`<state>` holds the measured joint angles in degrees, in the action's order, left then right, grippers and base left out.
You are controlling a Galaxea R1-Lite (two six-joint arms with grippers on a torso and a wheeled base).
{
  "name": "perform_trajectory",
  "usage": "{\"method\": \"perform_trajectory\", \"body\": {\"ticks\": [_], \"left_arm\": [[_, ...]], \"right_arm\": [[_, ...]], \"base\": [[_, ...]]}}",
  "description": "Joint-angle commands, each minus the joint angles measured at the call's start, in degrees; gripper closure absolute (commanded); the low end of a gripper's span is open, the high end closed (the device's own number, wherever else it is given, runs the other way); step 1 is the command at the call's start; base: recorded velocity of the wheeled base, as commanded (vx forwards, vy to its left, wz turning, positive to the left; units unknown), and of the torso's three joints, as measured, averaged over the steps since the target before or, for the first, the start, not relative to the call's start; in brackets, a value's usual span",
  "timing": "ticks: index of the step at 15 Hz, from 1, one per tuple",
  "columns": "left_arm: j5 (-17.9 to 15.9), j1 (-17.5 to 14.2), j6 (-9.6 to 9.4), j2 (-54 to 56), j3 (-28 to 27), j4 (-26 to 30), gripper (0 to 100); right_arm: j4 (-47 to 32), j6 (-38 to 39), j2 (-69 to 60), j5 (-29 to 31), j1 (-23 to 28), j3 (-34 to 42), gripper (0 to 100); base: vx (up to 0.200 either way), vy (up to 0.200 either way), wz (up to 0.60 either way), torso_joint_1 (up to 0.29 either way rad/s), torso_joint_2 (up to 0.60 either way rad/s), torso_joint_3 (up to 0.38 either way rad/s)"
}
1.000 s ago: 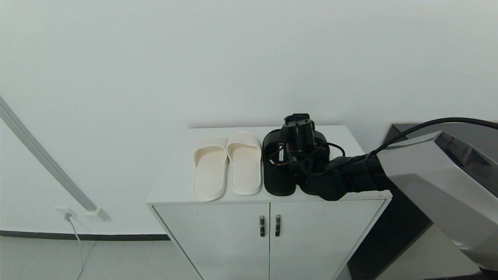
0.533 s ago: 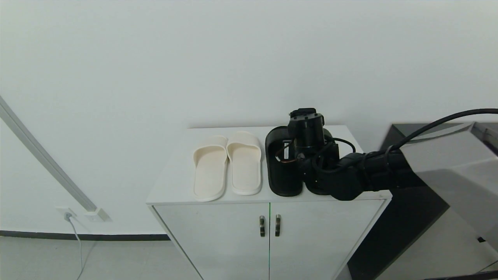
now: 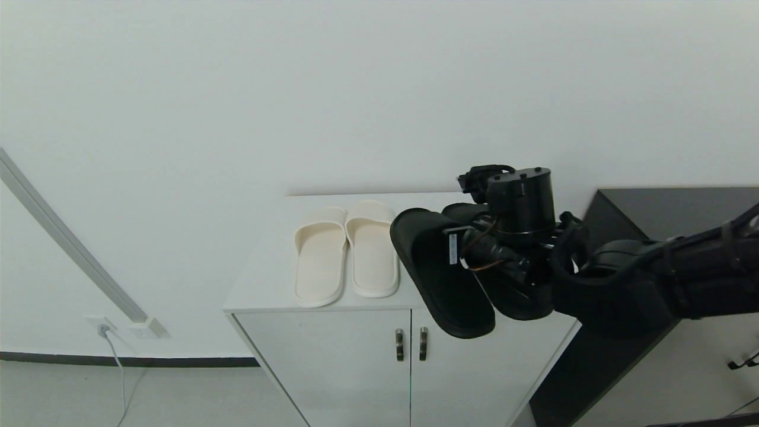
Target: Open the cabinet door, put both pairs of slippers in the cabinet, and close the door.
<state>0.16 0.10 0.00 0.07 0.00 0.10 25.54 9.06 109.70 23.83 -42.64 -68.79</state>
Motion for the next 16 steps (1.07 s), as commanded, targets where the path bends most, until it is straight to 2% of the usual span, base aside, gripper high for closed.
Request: {"method": "perform_trajectory", "body": {"ticks": [1,3,5,7,14,16], "left_arm": [[0.02,-0.01,0.0,-0.07,0.0,-0.01,100],[0.02,-0.01,0.0,-0.07,0.0,-0.01,100],[0.02,-0.01,0.0,-0.07,0.0,-0.01,100],[0.02,-0.01,0.0,-0.07,0.0,-0.01,100],[0.02,-0.01,0.0,-0.07,0.0,-0.01,100],[0.02,-0.01,0.0,-0.07,0.0,-0.01,100]], "right_arm": [[0.92,-0.44,-7.49,-2.65,-0.69,6.39,100],[1.88,-1.94,-13.81,-10.3,-1.83,12.81,100],[1.88,-4.31,-19.0,-15.4,-3.15,18.08,100],[1.71,-4.93,-22.69,-16.36,-5.43,21.95,100],[1.88,-5.1,-22.96,-16.27,-5.87,22.82,100],[1.88,-5.1,-22.69,-16.1,-5.96,22.82,100]], "base": [[0.0,0.0,0.0,0.0,0.0,0.0],[0.0,0.0,0.0,0.0,0.0,0.0],[0.0,0.0,0.0,0.0,0.0,0.0],[0.0,0.0,0.0,0.0,0.0,0.0],[0.0,0.0,0.0,0.0,0.0,0.0],[-0.2,0.0,0.0,0.002,0.0,0.002]]}}
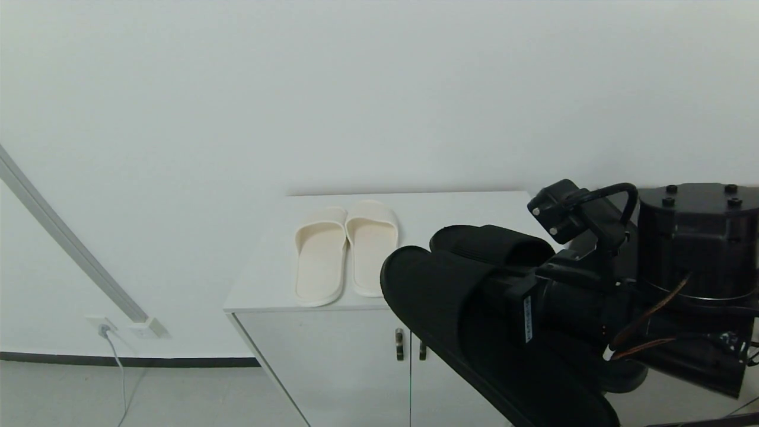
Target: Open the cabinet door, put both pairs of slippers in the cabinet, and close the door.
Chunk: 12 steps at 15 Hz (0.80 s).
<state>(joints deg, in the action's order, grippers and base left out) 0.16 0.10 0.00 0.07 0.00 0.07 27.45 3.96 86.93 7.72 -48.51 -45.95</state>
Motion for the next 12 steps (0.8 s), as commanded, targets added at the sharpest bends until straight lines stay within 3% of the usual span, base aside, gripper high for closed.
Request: {"method": "perform_trajectory", "body": {"ticks": [1,6,12], "left_arm": [[0.02,-0.01,0.0,-0.07,0.0,0.01,100],[0.02,-0.01,0.09,-0.07,0.0,0.01,100],[0.02,-0.01,0.09,-0.07,0.0,0.01,100]], "right_arm": [[-0.03,-0.01,-0.01,0.11,-0.1,-0.02,100],[-0.03,-0.01,-0.18,0.11,-0.1,1.03,100],[0.06,-0.62,0.08,-0.25,-0.1,2.0,100]], "base": [[-0.2,0.0,0.0,0.002,0.0,0.002],[-0.2,0.0,0.0,-0.003,0.0,0.005],[0.0,0.0,0.0,0.0,0.0,0.0]]}}
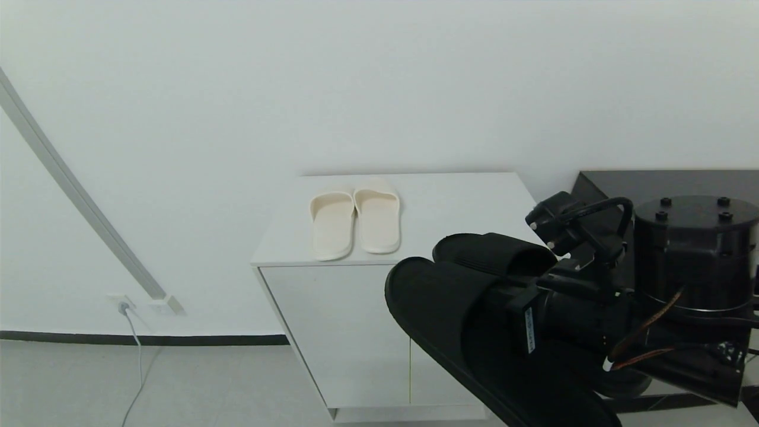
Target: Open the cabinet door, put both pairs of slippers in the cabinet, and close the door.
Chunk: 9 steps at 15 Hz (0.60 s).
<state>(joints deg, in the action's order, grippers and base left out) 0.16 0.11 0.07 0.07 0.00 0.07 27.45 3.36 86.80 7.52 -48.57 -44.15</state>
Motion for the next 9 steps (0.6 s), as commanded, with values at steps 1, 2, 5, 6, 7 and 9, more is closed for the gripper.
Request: {"method": "perform_trajectory", "body": {"ticks": [1,2,5,6,7,9], "left_arm": [[0.02,-0.02,0.01,-0.07,0.0,0.01,100],[0.02,-0.02,0.01,-0.07,0.0,0.01,100],[0.02,-0.02,0.01,-0.07,0.0,0.01,100],[0.02,-0.02,0.01,-0.07,0.0,0.01,100],[0.02,-0.02,0.01,-0.07,0.0,0.01,100],[0.02,-0.02,0.01,-0.07,0.0,0.01,100]], "right_arm": [[0.06,-0.02,0.21,-0.05,-0.04,0.21,100],[0.06,-0.02,0.21,-0.05,-0.04,0.38,100],[0.06,-0.11,0.21,-0.14,-0.04,0.65,100],[-0.03,-0.11,0.13,-0.14,-0.12,0.65,100],[0.06,-0.11,0.04,-0.05,-0.3,0.65,100],[-0.03,-0.46,0.04,-0.14,-0.48,0.82,100]], "base": [[0.0,0.0,0.0,0.0,0.0,0.0],[0.0,0.0,0.0,0.0,0.0,0.0],[0.0,0.0,0.0,0.0,0.0,0.0],[0.0,0.0,0.0,0.0,0.0,0.0],[0.0,0.0,0.0,0.0,0.0,0.0],[0.0,0.0,0.0,0.0,0.0,0.0]]}}
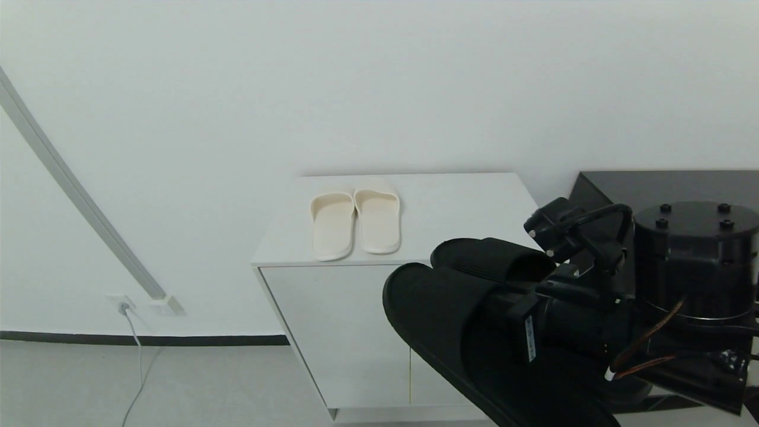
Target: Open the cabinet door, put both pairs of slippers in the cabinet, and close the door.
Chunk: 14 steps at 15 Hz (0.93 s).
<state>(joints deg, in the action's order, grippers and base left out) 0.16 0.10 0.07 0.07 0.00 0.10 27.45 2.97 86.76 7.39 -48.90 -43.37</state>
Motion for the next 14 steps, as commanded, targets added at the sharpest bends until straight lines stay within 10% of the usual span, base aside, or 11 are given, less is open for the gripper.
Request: {"method": "perform_trajectory", "body": {"ticks": [1,14], "left_arm": [[0.02,-0.01,0.01,-0.07,0.0,-0.01,100],[0.02,-0.01,0.1,-0.07,0.0,-0.01,100]], "right_arm": [[-0.03,-0.07,0.16,0.0,-0.41,0.48,100],[0.41,-0.07,-0.19,0.08,-0.94,2.42,100]], "base": [[0.0,0.0,0.0,0.0,0.0,0.0],[0.0,0.0,0.0,-0.181,0.43,0.243]]}}
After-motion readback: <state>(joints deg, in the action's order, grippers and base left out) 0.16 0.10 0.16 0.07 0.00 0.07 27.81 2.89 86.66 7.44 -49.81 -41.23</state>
